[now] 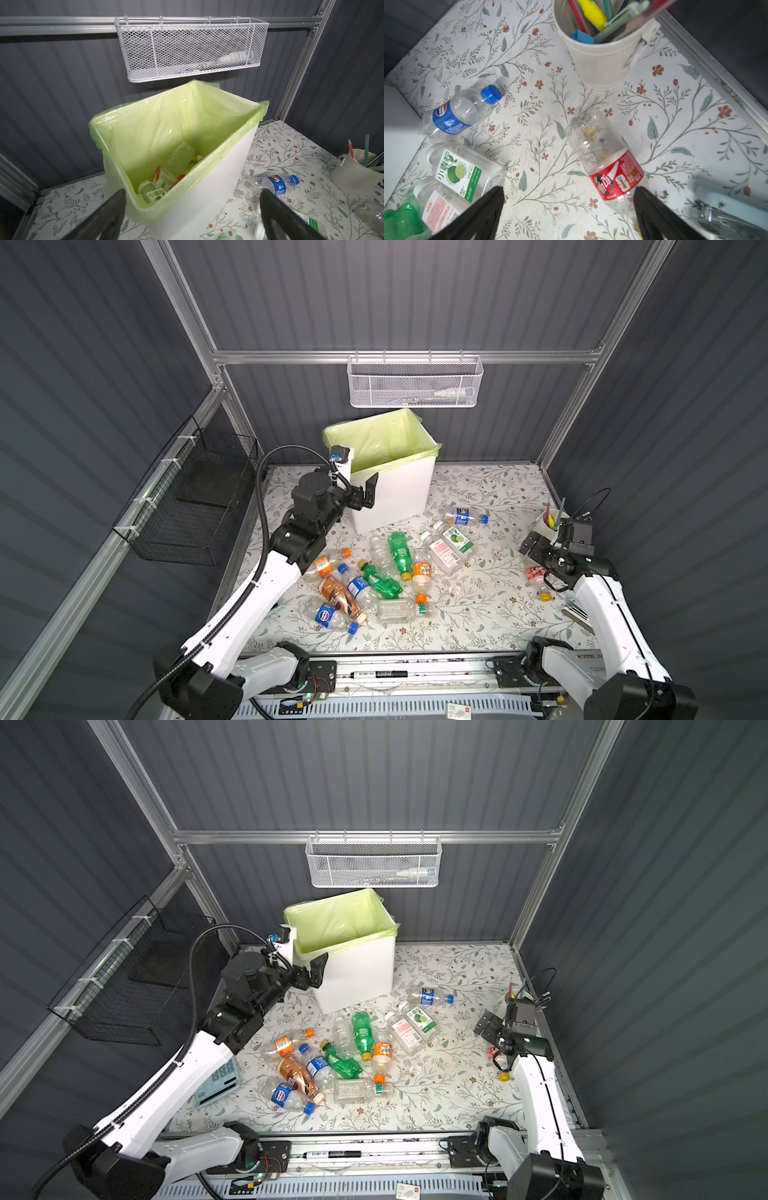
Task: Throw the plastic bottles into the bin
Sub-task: 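Grasp the red-labelled bottle with the right gripper while the left gripper draws back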
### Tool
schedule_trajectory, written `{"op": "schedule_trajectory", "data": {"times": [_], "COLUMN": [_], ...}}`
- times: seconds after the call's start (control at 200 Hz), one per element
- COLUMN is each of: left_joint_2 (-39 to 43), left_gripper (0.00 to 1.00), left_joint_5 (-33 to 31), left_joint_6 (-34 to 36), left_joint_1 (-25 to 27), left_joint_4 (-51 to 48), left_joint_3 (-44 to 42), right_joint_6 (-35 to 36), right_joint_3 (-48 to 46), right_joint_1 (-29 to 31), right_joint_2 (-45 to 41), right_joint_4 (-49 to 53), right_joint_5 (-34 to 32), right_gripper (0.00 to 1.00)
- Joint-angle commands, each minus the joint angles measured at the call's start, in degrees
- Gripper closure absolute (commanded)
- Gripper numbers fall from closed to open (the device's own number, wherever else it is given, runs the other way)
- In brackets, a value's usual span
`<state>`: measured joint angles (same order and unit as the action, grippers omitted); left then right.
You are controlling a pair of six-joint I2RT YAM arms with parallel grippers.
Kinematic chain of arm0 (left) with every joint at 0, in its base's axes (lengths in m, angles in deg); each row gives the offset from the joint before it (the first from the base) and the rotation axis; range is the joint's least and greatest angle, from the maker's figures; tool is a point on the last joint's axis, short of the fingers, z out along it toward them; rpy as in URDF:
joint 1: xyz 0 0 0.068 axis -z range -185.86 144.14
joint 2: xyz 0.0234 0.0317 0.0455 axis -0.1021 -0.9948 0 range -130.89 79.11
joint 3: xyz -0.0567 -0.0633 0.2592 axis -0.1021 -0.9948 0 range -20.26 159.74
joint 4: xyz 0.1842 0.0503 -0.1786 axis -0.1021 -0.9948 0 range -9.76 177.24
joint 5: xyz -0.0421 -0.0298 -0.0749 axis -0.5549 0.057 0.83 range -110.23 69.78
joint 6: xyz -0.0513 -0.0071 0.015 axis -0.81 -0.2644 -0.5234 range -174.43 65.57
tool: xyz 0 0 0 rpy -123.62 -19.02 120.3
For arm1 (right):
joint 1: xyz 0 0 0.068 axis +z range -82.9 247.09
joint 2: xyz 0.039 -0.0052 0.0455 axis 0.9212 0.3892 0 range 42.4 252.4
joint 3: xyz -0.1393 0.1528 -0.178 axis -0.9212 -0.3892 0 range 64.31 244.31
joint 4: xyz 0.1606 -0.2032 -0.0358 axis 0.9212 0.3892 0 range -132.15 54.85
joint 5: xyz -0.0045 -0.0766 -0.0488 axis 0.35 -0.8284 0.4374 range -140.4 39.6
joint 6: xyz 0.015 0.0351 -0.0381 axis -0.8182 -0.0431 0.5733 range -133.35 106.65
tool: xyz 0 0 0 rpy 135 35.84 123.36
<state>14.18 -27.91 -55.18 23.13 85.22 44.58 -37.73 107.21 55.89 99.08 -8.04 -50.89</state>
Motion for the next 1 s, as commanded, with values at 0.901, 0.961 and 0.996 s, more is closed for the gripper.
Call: {"op": "schedule_trajectory", "data": {"times": [0.901, 0.961, 0.996], "left_joint_2": [5.07, 5.43, 5.59], "left_gripper": [0.0, 0.0, 0.0], "left_joint_5": [-1.19, -1.28, -1.32], "left_joint_6": [-8.63, -8.96, -9.17], "left_joint_1": [-0.05, -0.04, 0.01], "left_joint_4": [-3.51, -3.77, -3.78], "left_joint_3": [-7.72, -7.88, -7.98], "right_joint_6": [1.74, 2.02, 2.04], "right_joint_3": [-1.3, -0.67, -0.54], "right_joint_1": [2.01, 2.53, 2.92], "right_joint_2": [17.32, 16.18, 15.15], "right_joint_4": [0.1, 0.69, 0.96], "right_joint_5": [1.65, 1.23, 1.19], "right_gripper": [0.13, 0.12, 0.12]}}
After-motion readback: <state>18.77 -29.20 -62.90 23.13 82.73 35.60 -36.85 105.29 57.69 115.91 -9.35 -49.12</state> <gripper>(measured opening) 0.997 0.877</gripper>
